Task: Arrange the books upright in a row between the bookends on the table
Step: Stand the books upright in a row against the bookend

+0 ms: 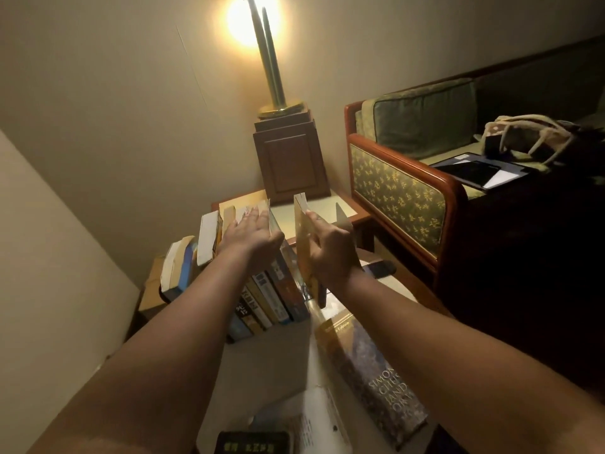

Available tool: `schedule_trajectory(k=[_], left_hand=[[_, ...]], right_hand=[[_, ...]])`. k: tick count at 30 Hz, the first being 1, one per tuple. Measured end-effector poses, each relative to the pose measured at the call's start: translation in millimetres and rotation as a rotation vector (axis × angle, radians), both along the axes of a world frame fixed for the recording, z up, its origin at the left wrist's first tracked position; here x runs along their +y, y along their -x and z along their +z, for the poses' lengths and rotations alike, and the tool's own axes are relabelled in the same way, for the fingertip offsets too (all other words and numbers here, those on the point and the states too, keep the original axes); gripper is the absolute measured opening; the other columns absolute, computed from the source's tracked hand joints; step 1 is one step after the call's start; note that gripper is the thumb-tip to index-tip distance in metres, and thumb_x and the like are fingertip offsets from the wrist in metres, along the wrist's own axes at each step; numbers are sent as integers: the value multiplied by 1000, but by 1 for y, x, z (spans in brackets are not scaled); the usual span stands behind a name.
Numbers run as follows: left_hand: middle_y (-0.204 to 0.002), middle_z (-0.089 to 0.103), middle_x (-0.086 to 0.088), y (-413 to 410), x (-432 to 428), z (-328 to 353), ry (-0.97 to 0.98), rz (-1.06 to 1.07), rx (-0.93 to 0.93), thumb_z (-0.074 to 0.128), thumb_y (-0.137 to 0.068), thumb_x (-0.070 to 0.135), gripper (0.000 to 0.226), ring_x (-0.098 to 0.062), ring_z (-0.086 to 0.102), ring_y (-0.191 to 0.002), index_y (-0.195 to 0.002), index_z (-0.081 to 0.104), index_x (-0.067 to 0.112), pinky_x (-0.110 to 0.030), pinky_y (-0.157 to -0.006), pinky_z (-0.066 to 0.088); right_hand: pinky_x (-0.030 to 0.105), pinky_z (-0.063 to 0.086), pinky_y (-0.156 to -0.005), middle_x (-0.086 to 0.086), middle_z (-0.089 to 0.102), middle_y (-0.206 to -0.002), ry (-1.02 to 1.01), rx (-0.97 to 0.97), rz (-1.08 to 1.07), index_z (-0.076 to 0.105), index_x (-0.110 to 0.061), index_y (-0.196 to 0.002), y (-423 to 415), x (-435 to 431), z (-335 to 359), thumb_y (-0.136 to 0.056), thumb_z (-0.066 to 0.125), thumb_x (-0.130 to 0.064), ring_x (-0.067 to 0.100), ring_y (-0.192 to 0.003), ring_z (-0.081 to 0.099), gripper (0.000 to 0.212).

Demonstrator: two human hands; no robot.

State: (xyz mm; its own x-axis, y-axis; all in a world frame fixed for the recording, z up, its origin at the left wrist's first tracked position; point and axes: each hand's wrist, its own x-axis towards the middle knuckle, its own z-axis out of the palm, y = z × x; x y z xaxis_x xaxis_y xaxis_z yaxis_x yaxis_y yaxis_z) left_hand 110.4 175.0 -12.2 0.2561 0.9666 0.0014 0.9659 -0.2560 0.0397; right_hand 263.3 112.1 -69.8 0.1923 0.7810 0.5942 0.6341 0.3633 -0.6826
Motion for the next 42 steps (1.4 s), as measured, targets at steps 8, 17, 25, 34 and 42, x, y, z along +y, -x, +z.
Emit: schedule_trajectory(k=[8,17,25,34,42], left_hand=[[-170,2,-2,4,8,-5,-31,-46,12,10,-98,71,79,-19,2,-156,-162,7,25,-45,-124,8],[-170,1,1,5,17,-14,-74,-76,108,31,-83,88,105,-19,2,-156,-162,2,26,-47,-124,9],[-170,-5,-1,1,10,-7,-57,-75,95,39,-92,75,93,-21,-8,-156,-162,1,26,-44,-124,3],[-170,2,-6,-11,2,13,76,-141,-12,54,-98,53,80,-23,-1,-156,-162,14,25,-40,-124,5],[-169,1,-11,-25,1,0,-16,-120,59,39,-106,47,55,-28,-2,-156,-155,37,22,-41,-124,6]], right_hand=[[30,60,-77,-6,73,-115,240,354,255,59,-24,-135,26,14,-57,-95,33,-75,11,-103,70,70],[55,46,-106,6,56,-141,702,731,387,37,-34,-152,30,46,-99,-96,19,-77,29,-127,54,74],[45,55,-88,9,54,-144,767,814,465,33,-38,-155,40,78,-117,-71,28,-99,32,-124,58,104],[50,52,-98,8,61,-137,777,821,525,37,-39,-154,41,83,-121,-72,31,-97,28,-120,63,101],[32,50,-76,12,60,-136,762,784,537,36,-34,-154,35,83,-124,-97,20,-77,27,-117,62,73]])
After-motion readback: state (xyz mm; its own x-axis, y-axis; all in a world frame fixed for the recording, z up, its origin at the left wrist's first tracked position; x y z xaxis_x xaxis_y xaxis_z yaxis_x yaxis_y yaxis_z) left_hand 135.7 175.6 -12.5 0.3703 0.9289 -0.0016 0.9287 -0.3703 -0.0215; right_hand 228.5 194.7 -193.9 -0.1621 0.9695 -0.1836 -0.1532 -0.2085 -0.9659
